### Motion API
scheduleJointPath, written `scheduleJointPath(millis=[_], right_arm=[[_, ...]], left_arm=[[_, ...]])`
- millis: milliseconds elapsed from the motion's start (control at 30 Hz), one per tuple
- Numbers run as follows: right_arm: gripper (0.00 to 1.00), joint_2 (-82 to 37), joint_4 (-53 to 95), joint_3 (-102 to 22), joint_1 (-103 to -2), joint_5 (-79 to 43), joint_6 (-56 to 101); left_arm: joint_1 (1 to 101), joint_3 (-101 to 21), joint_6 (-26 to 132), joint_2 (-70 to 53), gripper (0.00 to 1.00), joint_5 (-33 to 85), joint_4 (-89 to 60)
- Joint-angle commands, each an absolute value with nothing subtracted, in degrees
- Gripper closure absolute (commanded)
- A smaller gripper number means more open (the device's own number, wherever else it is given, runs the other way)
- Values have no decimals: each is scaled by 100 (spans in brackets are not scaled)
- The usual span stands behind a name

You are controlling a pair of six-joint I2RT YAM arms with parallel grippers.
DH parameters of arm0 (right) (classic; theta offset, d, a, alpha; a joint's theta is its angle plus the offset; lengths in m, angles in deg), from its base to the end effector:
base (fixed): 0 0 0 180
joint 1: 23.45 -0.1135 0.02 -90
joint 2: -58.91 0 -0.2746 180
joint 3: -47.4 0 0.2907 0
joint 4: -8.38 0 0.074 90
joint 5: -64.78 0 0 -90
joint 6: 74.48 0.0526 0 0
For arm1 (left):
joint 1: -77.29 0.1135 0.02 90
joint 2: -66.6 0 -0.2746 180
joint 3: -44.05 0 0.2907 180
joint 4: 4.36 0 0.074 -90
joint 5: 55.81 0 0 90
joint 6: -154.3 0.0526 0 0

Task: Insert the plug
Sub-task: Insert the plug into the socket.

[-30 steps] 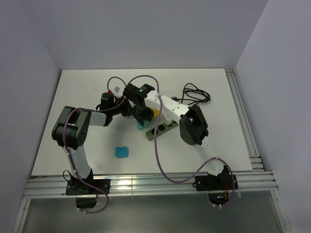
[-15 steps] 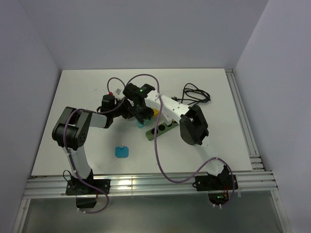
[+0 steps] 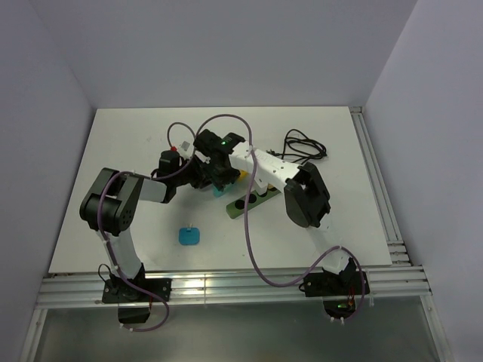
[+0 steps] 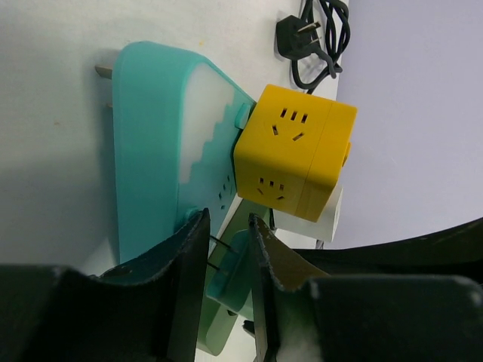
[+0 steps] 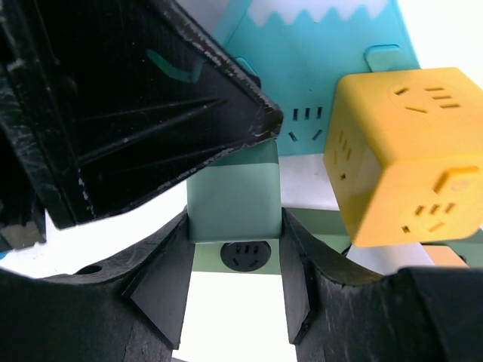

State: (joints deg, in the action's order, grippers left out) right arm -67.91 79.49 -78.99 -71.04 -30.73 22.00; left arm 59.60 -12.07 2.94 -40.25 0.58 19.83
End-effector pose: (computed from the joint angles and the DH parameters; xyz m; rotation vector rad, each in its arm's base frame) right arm 0.3512 0.3770 0.2113 -0.9661 2.6389 0.0871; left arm 0.3618 -0.1459 0.0986 -0.4444 2.2328 -1.4020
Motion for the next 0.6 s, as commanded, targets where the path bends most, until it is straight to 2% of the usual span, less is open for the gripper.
scheduleJointPath(millis=[0,567], right_arm=[[92,-6212,7356,-7745,-7021,-3234,2184],[91,-5711,6810,-7270,-6889,-2996,2281]], left_arm=[[5857,-1137,383,-3782,67,52,2038],[5787,-1005,427,-3378,67,131,1898]])
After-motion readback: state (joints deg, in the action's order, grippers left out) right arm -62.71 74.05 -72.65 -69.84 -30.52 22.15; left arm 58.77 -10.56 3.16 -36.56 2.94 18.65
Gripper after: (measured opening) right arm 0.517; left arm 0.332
